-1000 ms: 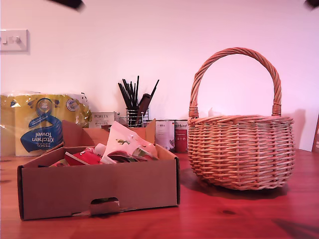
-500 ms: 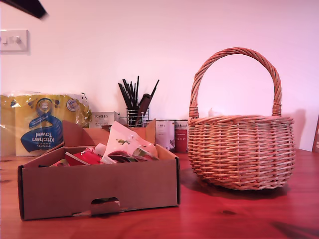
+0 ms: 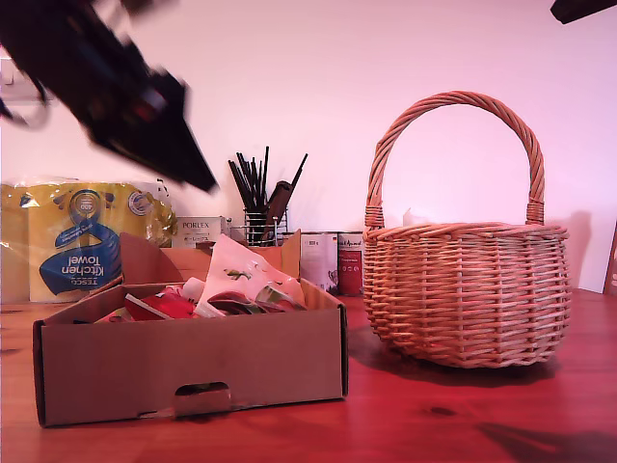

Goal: Move the bags of Easter eggs from the cardboard box on the left into the woven basket on the right side.

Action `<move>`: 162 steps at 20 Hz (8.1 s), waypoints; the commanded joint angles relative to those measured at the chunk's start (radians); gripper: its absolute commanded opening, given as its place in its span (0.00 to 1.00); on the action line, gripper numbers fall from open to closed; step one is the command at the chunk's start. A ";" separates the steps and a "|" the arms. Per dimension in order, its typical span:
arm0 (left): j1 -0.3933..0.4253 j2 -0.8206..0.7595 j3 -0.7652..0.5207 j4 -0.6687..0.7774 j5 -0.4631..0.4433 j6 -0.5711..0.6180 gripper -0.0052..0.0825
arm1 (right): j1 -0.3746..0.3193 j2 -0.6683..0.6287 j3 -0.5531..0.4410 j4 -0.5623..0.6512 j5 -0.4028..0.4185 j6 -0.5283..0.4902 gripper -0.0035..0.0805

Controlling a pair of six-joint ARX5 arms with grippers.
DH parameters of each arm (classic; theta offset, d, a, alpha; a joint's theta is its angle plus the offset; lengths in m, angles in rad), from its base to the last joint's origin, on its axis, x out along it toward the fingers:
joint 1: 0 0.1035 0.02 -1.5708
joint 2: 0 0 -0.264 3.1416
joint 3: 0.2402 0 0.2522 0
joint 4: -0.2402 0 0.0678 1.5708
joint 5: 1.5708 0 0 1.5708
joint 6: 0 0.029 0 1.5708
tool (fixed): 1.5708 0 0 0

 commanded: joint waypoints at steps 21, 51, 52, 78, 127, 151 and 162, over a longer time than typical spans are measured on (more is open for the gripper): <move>0.021 0.332 0.047 0.071 0.370 -0.179 0.68 | 0.010 0.000 0.005 0.008 -0.006 -0.021 0.03; -0.069 0.127 0.080 0.176 0.444 -0.257 0.03 | 0.010 -0.001 0.005 -0.008 0.005 -0.024 0.03; -0.104 0.129 0.080 0.209 0.443 -0.257 0.03 | 0.010 -0.002 0.005 -0.011 0.005 -0.024 0.03; -0.423 0.632 0.349 0.835 -0.214 -0.229 0.43 | 0.010 -0.069 0.010 -0.123 0.004 -0.026 0.03; -0.023 0.256 0.284 -0.291 -0.028 -0.687 0.89 | 0.010 -0.068 0.010 -0.157 -0.048 -0.088 0.03; -0.166 0.510 0.320 -0.263 -0.019 -0.706 0.89 | 0.030 -0.068 0.010 -0.149 -0.051 -0.088 0.03; -0.197 0.560 0.320 -0.283 -0.019 -0.690 0.28 | 0.030 -0.068 0.010 -0.150 -0.051 -0.088 0.03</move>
